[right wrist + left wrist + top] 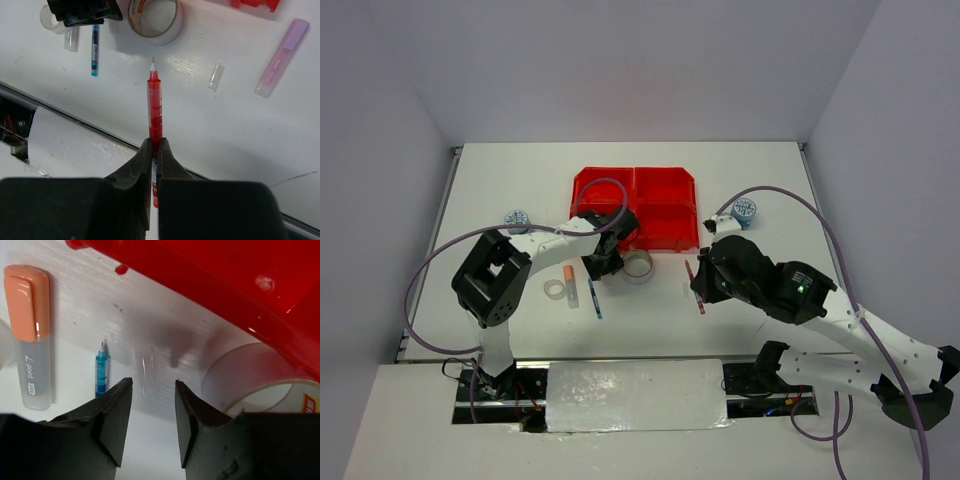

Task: Sort the stationery into containers
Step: Close the pen cap on the pen.

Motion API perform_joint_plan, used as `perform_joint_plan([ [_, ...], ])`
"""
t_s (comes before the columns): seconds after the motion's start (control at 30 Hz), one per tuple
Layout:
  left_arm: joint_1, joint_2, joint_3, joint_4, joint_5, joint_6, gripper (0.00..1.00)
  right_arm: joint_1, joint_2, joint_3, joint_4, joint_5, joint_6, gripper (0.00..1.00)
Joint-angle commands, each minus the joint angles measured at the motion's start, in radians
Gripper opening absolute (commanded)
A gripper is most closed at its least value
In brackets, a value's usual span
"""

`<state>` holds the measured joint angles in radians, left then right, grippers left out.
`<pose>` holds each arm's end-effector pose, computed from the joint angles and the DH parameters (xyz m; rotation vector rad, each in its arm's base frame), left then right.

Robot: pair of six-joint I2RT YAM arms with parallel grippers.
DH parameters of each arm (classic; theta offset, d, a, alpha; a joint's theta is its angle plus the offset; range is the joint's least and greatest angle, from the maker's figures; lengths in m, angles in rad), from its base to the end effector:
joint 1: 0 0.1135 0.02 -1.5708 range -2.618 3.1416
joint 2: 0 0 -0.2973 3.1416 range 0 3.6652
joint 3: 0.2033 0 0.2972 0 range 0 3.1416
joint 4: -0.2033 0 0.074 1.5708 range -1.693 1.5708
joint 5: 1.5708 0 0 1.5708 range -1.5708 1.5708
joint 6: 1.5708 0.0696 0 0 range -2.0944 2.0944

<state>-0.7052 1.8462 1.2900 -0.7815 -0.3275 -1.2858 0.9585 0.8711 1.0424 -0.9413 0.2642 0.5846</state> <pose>0.3283 -0.2500 0.1608 -0.8356 2.6119 -0.0229 0.1336 0.1585 0.3514 -0.3071 2.3352 0.4700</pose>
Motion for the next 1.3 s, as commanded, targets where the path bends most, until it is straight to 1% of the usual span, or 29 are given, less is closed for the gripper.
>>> perform_joint_plan([
  [0.0,0.006,0.024,-0.006,0.010,-0.001,0.003,0.52,-0.003,0.006,0.045,0.041,-0.016,-0.026,0.00],
  [0.2,0.015,0.027,-0.011,0.002,-0.011,0.000,0.50,-0.003,0.023,0.044,0.058,-0.037,-0.026,0.00],
  [0.27,0.019,0.028,-0.014,0.002,-0.012,0.003,0.48,-0.001,0.022,0.044,0.061,-0.039,-0.028,0.00],
  [0.33,0.026,0.030,-0.026,0.010,-0.005,0.006,0.43,-0.003,0.025,0.045,0.064,-0.040,-0.029,0.00],
  [0.6,0.027,0.056,-0.078,0.070,0.019,0.025,0.47,-0.003,0.043,0.059,0.072,-0.051,-0.034,0.00],
  [0.67,0.029,0.065,-0.083,0.079,0.027,0.029,0.47,-0.003,0.046,0.059,0.075,-0.054,-0.034,0.00],
  [0.73,0.027,0.071,-0.096,0.097,0.039,0.036,0.41,-0.003,0.049,0.062,0.076,-0.056,-0.034,0.00],
  [0.8,0.027,0.068,-0.106,0.105,0.044,0.037,0.40,-0.003,0.052,0.067,0.076,-0.056,-0.034,0.00],
  [0.83,0.027,0.065,-0.107,0.111,0.047,0.040,0.34,-0.003,0.054,0.068,0.075,-0.056,-0.034,0.00],
  [0.97,0.027,0.062,-0.109,0.122,0.065,0.057,0.15,-0.003,0.055,0.067,0.099,-0.066,-0.035,0.00],
  [1.0,0.027,0.053,-0.110,0.126,0.073,0.065,0.07,-0.003,0.055,0.064,0.108,-0.081,-0.037,0.00],
  [1.03,0.027,0.042,-0.115,0.133,0.091,0.068,0.04,-0.003,0.054,0.058,0.119,-0.088,-0.037,0.00],
  [1.1,0.026,-0.008,-0.115,0.139,0.102,0.083,0.00,-0.007,0.046,0.027,0.153,-0.085,-0.040,0.00],
  [1.17,0.023,-0.085,-0.098,0.117,0.090,0.095,0.00,-0.038,0.026,-0.016,0.174,-0.079,-0.022,0.00],
  [1.23,0.023,-0.140,-0.078,0.108,0.076,0.131,0.00,-0.061,-0.003,-0.056,0.199,-0.120,-0.014,0.00],
  [1.27,0.023,-0.197,-0.052,0.108,0.074,0.149,0.00,-0.067,-0.013,-0.065,0.228,-0.129,-0.011,0.00],
])
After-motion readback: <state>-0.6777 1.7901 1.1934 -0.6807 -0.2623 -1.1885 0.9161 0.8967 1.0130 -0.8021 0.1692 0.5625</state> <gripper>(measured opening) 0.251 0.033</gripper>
